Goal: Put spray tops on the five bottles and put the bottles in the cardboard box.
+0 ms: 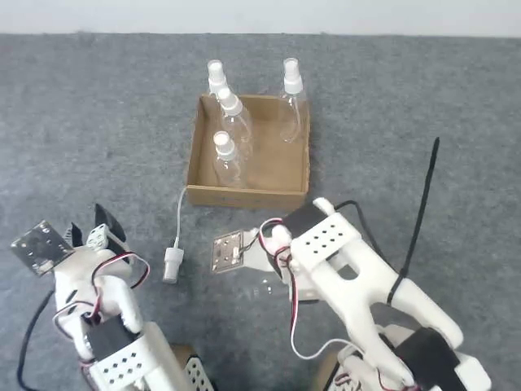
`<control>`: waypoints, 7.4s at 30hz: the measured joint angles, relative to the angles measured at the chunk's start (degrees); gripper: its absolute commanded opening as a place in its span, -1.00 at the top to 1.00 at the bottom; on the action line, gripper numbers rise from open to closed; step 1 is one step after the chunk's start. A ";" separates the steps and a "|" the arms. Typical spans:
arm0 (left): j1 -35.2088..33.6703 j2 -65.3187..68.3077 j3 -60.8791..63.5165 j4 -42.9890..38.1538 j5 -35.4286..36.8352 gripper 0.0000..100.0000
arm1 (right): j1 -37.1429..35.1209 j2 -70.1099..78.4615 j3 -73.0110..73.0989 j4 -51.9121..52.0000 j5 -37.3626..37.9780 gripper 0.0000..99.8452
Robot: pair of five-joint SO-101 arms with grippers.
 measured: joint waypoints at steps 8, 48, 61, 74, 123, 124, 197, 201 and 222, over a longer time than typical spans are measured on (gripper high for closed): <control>0.00 0.00 0.00 0.00 0.00 0.65 | -6.77 0.00 0.00 0.00 0.00 0.32; 0.00 0.00 0.00 0.00 0.00 0.66 | -12.13 0.00 6.95 -14.86 -2.90 0.54; 0.00 0.00 0.00 0.00 0.00 0.66 | -12.22 0.00 6.95 -17.49 -8.79 0.55; 0.00 0.00 0.00 0.00 0.00 0.66 | -14.15 4.04 6.95 -17.58 -8.97 0.61; -1.67 0.00 -9.58 19.69 -21.27 0.65 | -1.32 -33.32 4.13 -9.76 -27.78 0.97; -1.85 0.00 -11.60 21.45 -22.68 0.65 | -0.18 -33.32 4.13 -10.46 -28.75 0.97; 17.23 96.62 -48.70 0.00 -36.31 0.39 | 24.53 -33.32 7.74 -32.62 -39.65 0.97; 14.42 103.82 -55.30 0.00 -36.13 0.39 | 24.53 -33.32 7.74 -32.62 -39.65 0.97; -5.89 113.85 -70.33 10.99 -36.13 0.59 | 24.53 -33.32 7.74 -32.62 -39.65 0.97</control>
